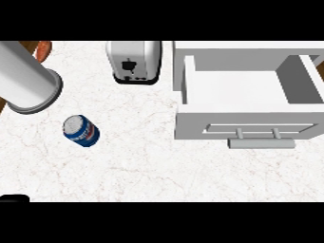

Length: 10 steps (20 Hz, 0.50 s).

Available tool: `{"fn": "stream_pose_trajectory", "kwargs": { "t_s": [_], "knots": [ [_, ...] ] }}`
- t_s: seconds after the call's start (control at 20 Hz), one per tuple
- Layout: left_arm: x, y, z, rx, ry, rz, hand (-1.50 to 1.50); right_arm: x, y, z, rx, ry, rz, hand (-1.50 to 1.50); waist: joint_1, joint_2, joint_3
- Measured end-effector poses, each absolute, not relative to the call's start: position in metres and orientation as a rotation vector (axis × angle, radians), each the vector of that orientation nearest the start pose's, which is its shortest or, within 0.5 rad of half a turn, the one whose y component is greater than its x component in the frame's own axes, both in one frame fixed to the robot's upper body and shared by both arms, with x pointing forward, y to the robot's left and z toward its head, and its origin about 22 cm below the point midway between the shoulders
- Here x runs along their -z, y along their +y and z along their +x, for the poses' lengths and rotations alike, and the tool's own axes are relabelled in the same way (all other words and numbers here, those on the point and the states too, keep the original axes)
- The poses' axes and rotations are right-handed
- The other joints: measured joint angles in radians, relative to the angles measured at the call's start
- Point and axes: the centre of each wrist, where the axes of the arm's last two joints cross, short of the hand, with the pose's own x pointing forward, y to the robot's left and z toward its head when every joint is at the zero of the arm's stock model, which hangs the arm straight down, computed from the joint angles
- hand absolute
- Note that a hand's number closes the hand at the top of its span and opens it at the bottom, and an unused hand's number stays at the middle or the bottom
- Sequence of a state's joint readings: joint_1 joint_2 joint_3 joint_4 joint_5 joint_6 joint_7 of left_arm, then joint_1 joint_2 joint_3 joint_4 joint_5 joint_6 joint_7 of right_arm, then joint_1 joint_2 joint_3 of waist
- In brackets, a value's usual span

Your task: Pick up the can, place it into the drawer and close the drawer

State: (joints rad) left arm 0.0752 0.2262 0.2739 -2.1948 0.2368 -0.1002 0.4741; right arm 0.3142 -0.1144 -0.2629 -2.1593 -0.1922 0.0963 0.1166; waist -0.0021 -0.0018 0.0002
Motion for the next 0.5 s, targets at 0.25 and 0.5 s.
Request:
{"fn": "stream_pose_trajectory", "kwargs": {
  "t_s": [0.25, 0.5],
  "knots": [
    [-0.154, 0.309, 0.173, -0.066, -1.656, 0.090, -1.50, -0.097, -0.335, 0.140, 0.103, -1.776, -0.209, -1.50, 0.001, 0.000, 0.000],
    [-0.150, 0.313, 0.176, -0.142, -1.628, 0.015, -1.50, -0.091, -0.343, 0.129, 0.100, -1.769, -0.207, -1.50, -0.001, 0.001, 0.000]
  ]
}}
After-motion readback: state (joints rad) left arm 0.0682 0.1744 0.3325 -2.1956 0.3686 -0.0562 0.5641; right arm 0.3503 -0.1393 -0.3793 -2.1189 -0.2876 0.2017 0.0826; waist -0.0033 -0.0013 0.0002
